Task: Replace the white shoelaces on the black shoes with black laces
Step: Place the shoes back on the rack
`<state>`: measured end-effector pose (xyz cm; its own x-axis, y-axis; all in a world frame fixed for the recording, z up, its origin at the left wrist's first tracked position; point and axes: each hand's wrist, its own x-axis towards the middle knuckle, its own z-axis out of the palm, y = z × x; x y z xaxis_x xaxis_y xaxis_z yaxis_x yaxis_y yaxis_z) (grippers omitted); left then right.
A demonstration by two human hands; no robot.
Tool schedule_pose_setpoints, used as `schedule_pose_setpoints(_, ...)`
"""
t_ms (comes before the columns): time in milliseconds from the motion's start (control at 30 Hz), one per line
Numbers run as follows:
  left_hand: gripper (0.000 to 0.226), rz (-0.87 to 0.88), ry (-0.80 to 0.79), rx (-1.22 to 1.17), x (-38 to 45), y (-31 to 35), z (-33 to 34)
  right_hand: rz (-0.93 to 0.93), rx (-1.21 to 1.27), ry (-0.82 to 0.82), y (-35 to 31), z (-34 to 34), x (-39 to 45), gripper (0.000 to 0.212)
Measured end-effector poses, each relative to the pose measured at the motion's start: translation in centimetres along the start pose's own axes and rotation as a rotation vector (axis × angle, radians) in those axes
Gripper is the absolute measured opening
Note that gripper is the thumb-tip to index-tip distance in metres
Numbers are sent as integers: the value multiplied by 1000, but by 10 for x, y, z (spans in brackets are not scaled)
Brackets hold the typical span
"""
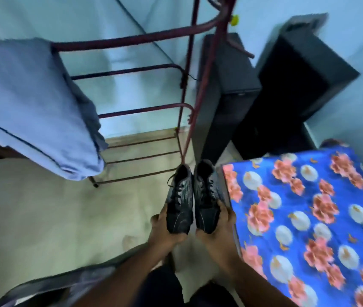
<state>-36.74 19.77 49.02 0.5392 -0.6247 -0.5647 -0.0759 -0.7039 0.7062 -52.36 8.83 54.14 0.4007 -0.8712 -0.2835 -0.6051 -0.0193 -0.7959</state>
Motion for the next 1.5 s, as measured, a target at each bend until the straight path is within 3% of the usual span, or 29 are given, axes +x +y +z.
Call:
schedule_pose_setpoints(233, 108, -198, 184, -89, 96, -74, -25, 41, -20, -241, 24, 125, 100, 107)
schedule_pose_setpoints(533, 107, -305, 288, -305, 305, -183, 12, 70, -1, -323, 143, 301, 276, 104)
schedule_pose_setpoints(733, 111, -240, 362, -303, 430, -227, 38, -33, 16, -286, 201, 375, 382, 106)
schedule_pose_setpoints(900, 115, -143, 397, -204, 509, -246, 51, -143, -1, -231, 238, 416, 438, 106)
schedule_pose_setpoints(1033, 118, -88, 373, 0, 546, -256, 65, -218, -170, -193, 262, 440, 461, 110)
schedule_pose_setpoints(1200, 107, -109, 351, 373, 562, -263, 77, -298, -484, -212, 269, 457, 466, 108)
schedule_pose_setpoints(1500, 93, 56, 203, 516, 570, -287, 61, -365, -806, -336, 275, 469, 479, 92)
